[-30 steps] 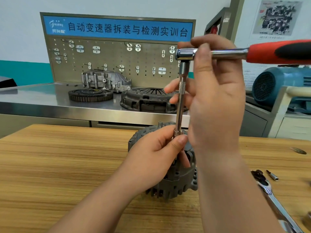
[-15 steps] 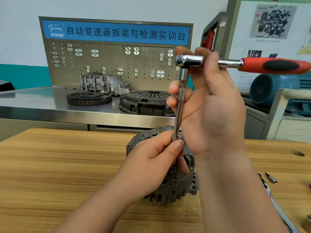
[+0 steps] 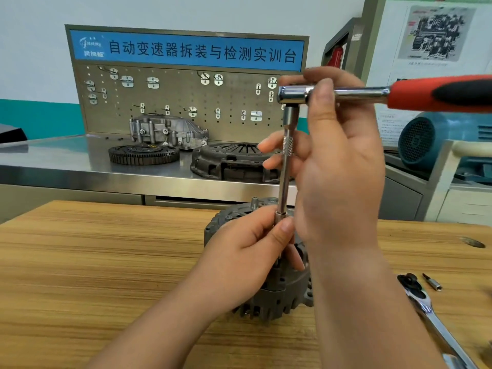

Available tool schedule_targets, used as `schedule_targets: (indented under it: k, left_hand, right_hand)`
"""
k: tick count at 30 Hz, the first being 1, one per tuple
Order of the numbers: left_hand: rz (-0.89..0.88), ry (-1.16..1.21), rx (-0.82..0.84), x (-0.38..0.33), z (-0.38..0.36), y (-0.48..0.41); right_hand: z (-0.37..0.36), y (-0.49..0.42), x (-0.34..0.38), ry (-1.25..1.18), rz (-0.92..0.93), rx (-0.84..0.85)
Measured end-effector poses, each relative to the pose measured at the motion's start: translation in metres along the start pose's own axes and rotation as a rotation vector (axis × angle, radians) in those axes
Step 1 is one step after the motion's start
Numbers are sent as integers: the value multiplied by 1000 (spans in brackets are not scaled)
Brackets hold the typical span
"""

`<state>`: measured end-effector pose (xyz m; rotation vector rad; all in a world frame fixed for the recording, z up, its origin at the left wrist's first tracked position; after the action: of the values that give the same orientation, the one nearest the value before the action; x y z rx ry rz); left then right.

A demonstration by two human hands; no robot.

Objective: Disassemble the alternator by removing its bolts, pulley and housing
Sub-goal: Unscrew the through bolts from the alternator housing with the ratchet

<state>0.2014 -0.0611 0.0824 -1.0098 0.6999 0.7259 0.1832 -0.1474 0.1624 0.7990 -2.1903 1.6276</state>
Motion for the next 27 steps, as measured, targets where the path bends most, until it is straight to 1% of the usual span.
schedule_targets:
  k: [2, 4, 6, 8, 10, 15, 17, 19, 21, 24, 25, 27]
  left_hand:
    - [-35, -1, 5, -1, 1, 0]
    - [-53, 3, 8, -2, 1, 1]
    - [-54, 16, 11, -2, 1, 0]
    - [-38, 23, 15, -1, 1, 0]
    - [-15, 10, 12, -1, 1, 0]
    - [41, -4, -11, 0, 1, 1]
    - [40, 0, -17, 0, 1, 1]
    - [14, -6, -8, -1, 0, 1]
    - [-27, -17, -2, -1, 0, 1]
    - [-61, -14, 2, -1, -1, 1]
    - [-62, -5, 12, -1, -1, 1]
    - [-63, -2, 37, 0, -1, 1]
  right_hand:
    - [1, -3, -3, -174, -128, 2]
    - [2, -5, -4, -312, -214, 29]
    - [2, -6, -5, -400, -267, 77]
    - [2, -6, -4, -416, -267, 94]
    - [2, -5, -2, -310, -185, 87]
    - [-3, 0, 8, 222, 212, 125]
    - [-3, 1, 9, 305, 272, 112]
    - [0, 0, 6, 244, 193, 82]
    - [2, -1, 3, 44, 29, 63]
    - [3, -5, -3, -343, -242, 73]
    - [3, -7, -4, -434, -304, 89]
    - [5, -8, -4, -515, -355, 125]
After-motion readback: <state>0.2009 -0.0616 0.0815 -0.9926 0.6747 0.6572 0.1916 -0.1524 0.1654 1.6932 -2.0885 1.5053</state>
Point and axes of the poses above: each hand's wrist, its own y-axis away from the middle knuckle, its own z-axis out of the back of the hand, x = y × z, the point moved 3 cm from there along -y, towards the middle knuckle, and after that the axes turned 1 degree about -z, right-handed, at the moved point
